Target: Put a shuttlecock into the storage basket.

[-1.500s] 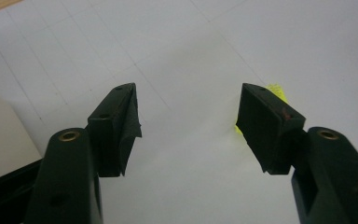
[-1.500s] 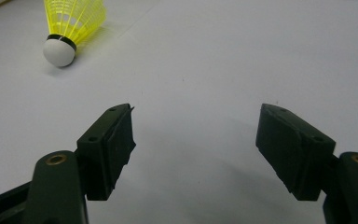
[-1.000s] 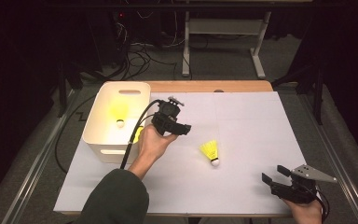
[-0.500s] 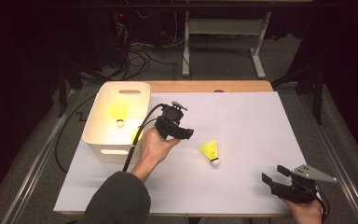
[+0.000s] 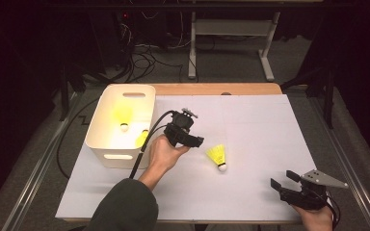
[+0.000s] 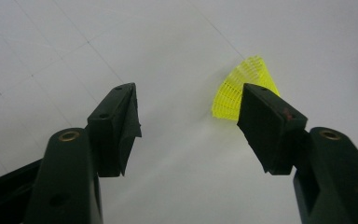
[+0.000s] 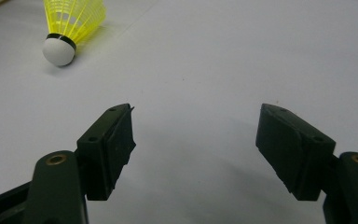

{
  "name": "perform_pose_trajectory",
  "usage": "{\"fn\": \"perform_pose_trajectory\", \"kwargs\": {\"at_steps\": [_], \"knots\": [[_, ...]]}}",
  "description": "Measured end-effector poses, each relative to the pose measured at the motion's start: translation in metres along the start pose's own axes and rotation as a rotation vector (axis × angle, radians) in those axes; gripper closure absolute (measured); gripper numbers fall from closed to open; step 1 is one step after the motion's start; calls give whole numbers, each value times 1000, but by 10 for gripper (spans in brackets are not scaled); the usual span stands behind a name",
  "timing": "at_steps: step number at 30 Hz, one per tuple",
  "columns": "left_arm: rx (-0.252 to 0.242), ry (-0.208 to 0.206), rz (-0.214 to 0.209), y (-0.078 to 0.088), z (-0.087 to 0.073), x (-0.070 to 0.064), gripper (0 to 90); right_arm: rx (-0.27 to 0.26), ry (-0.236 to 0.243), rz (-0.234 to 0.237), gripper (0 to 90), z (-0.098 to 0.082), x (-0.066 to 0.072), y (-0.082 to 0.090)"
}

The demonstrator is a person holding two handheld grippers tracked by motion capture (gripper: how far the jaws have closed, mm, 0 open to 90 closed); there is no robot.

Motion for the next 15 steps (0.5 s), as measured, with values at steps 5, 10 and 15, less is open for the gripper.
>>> {"fn": "perform_pose_trajectory", "kwargs": {"at_steps": [5,10,15], "knots": [[8,-7,-8,-5,0,-4,388,1,-1,-1,282,0,0,0],[13,-15,-14,-8,1,-7,388,1,-2,-1,282,0,0,0],[18,-23,-18,-11,2,-11,388,1,-1,-1,282,0,0,0]]}}
Point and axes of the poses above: each handheld gripper's, and its own axes: y roughly backward along the jaws, z roughly out of its top, x roughly to its left, the point moved 7 cm from there along -y, roughly forward along the jaws, and after that the axes turned 4 degrees about -z, right-handed, at the moved point
